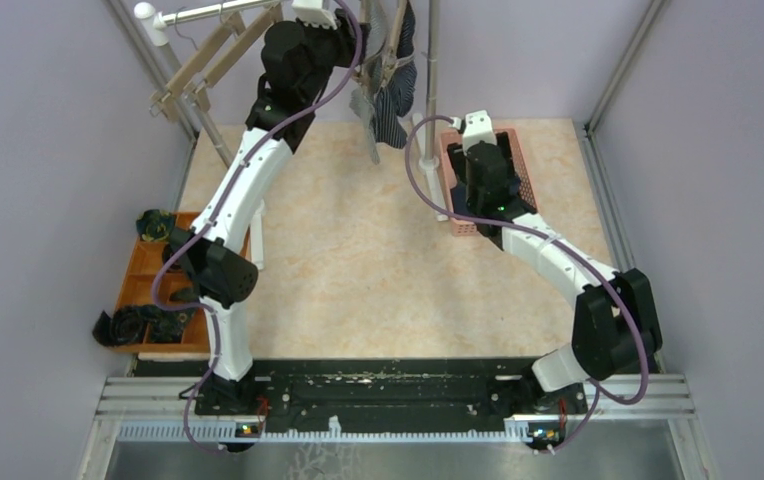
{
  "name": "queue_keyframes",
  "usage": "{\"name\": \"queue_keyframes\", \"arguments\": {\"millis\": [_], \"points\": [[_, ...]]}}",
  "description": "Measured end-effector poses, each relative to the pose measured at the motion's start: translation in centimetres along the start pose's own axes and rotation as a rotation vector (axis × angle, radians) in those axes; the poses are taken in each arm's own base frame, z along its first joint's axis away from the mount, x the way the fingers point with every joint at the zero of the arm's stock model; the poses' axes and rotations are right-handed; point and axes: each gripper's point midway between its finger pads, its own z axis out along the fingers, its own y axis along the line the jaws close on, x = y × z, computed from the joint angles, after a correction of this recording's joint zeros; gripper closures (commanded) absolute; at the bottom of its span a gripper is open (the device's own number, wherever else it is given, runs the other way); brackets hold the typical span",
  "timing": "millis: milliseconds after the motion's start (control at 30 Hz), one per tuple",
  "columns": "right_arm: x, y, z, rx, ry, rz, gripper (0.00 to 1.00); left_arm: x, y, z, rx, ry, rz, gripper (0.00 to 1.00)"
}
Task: Remove the underwear clipped to the hanger
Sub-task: Pick up the hanger from the clothesline.
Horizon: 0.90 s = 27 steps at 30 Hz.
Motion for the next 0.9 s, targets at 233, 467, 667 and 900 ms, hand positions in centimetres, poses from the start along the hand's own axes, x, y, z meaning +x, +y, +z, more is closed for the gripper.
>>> {"name": "queue_keyframes", "arguments": {"millis": [233,467,667,900], "points": [[0.1,0.1,-0.3,-0.014,-0.009,0.001,0.30,0.4,0.5,0.4,-0.027,0.000,0.014,0.37],[-0.7,-0.3,-0.9,-0.018,-0.040,0.009,0.29,1.8,0.8,0.8,-0.035,0.021,0.020,0.41],[-1.0,-0.6,-1.2,-0.014,-0.057,0.012,0.29,2.9,0.9,1.3,-0.037,0.032,0.022,0.78],[0.0,-0.3,-1.2,-0.022,-0.038,0.000,0.28,3.2,0.8,1.7,-0.038,-0.013,0.028,0.83]]}}
